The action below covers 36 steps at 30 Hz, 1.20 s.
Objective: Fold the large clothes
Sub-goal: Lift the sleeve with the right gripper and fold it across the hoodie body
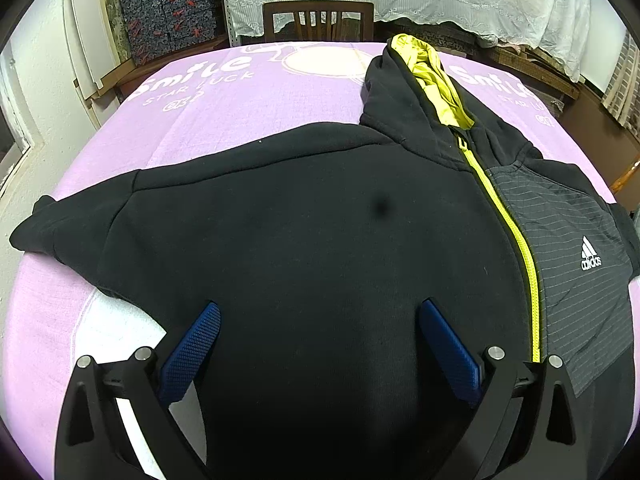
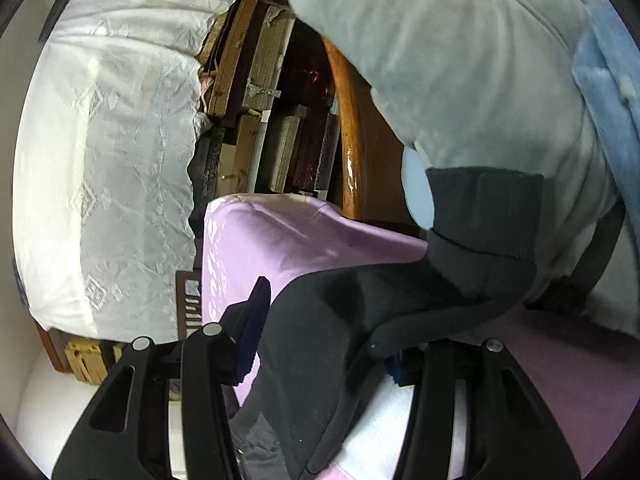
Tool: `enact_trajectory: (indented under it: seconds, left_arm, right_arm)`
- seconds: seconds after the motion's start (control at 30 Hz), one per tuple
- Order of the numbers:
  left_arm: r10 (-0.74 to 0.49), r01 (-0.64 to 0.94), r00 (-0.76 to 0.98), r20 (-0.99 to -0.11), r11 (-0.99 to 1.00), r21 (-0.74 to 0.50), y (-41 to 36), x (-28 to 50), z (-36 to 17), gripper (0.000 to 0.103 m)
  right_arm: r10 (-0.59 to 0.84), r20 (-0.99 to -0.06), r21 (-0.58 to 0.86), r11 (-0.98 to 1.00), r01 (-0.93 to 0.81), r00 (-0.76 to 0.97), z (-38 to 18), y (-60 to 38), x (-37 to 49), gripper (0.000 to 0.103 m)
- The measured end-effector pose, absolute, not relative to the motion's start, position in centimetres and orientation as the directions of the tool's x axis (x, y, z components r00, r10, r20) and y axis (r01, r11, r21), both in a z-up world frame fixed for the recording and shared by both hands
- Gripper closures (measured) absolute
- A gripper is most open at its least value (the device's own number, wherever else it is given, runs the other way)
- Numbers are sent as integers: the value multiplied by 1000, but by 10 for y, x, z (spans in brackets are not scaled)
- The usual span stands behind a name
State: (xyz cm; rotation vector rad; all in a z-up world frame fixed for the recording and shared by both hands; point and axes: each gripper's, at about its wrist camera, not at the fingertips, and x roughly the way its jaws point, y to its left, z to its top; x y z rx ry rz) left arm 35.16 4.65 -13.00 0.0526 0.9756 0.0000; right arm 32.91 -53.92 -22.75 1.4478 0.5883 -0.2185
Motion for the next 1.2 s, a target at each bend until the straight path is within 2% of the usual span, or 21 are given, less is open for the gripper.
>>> enact_trajectory:
  seconds: [0.03, 0.07, 0.1, 0.53, 0.8, 1.0, 1.2]
  left_arm:
    - [23, 23, 561, -828, 999, 44, 47, 351, -130, 3]
    - [23, 24, 561, -828, 999, 44, 47, 351, -130, 3]
    - [23, 24, 561, -828, 999, 44, 47, 351, -130, 3]
    - [15, 28, 560, -828, 999, 37, 47, 352, -131, 3]
    - [15, 30, 559, -829, 999, 38, 47, 352, -131, 3]
    - [16, 29, 559, -829, 999, 39, 47, 352, -131, 3]
    - [17, 29, 558, -829, 999, 40, 47, 352, -131, 3]
  right_arm:
    - [203, -507, 861, 155, 484, 837, -224, -540, 330, 77]
    - [198, -512, 857, 175, 484, 836, -219, -538, 330, 92]
    - [189, -514, 854, 202, 479, 837, -213, -538, 327, 97]
    - [119, -494, 726, 602, 333, 861, -89, -451, 325, 98]
    - [193, -487, 644, 738, 201, 852, -40, -348, 336, 98]
    - [248, -547, 530, 842, 101, 799, -40, -252, 347, 98]
    - [318, -685, 434, 901, 16, 656, -89, -166, 356, 95]
